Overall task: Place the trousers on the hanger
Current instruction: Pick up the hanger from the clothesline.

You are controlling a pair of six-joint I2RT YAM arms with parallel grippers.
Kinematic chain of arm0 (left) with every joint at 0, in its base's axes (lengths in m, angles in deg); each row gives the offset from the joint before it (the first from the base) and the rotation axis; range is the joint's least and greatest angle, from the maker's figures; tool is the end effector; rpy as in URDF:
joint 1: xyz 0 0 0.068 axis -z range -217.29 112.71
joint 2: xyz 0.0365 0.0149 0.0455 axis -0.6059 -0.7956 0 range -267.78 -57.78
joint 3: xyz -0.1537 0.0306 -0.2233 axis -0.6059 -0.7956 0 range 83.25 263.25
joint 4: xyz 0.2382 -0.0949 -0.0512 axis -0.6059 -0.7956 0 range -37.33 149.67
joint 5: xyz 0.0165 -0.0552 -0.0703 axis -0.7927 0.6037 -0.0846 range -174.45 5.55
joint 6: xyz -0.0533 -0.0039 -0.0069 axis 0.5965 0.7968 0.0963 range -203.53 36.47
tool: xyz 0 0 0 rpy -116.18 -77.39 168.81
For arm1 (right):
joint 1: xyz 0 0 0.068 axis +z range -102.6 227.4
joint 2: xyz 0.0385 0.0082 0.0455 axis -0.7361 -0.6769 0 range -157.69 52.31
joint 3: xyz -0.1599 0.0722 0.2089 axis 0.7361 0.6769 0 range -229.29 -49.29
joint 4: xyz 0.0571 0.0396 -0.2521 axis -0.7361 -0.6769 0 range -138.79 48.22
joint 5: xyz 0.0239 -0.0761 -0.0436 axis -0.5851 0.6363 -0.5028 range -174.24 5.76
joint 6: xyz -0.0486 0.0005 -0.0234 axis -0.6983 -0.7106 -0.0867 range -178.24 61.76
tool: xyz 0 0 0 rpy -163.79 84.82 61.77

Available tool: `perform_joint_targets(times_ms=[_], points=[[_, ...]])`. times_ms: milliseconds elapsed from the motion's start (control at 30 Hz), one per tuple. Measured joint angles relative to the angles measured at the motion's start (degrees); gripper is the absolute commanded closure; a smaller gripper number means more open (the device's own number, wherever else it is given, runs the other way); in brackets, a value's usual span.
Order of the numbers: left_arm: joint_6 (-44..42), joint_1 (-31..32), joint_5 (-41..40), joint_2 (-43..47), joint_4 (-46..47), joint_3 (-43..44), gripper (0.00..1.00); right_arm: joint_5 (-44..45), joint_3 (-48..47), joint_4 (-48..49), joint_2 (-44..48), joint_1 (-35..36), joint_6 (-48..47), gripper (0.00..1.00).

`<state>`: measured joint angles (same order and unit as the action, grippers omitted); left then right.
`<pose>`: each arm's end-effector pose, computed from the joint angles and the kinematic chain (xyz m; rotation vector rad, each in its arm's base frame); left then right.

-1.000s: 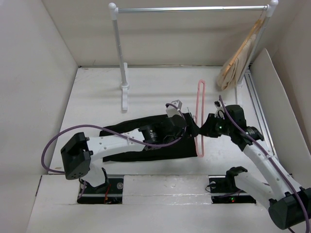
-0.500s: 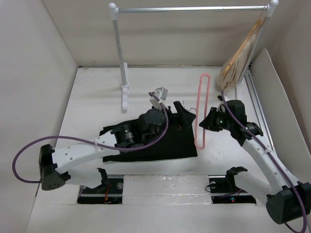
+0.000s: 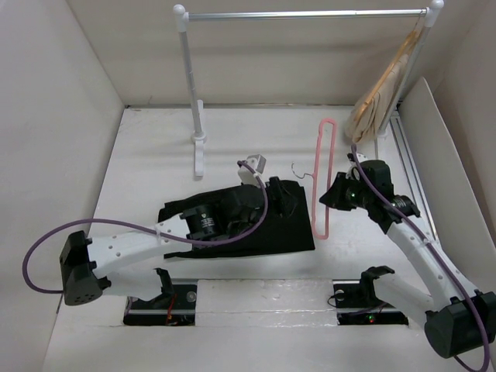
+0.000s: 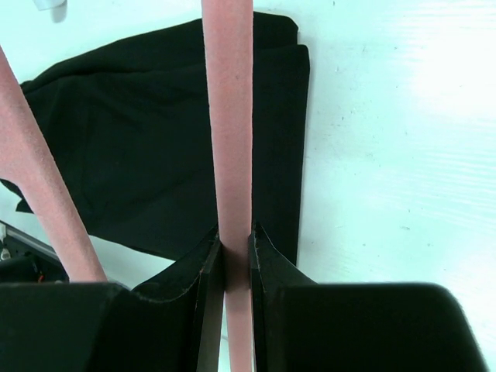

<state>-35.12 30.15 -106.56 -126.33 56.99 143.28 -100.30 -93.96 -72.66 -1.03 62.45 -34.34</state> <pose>0.1198 -0.2530 0.3615 0.0133 1.8938 -1.1073 0.1878 0.0606 0.2787 0.0253 2.3188 0.6711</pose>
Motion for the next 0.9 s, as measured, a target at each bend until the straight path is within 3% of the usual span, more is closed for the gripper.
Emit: perform_joint_targets(times_ms=[133,633,900], points=[[0.85,0.85,2.6,-1.7,0.63,-3.78,0.45,-0.02,-0.79,-0.07,-1.42,0.0,-0.11,1.0],[3.15,0.81,8.17,-11.04,13.92,-3.76,0.47,-4.76,-1.38,2.67,-2.23,-0.04,3.1,1.0],[4.02,0.81,8.0,-14.53,14.47,-3.1,0.65,-6.56,-1.33,2.99,-2.01,-0.04,4.15,1.0]])
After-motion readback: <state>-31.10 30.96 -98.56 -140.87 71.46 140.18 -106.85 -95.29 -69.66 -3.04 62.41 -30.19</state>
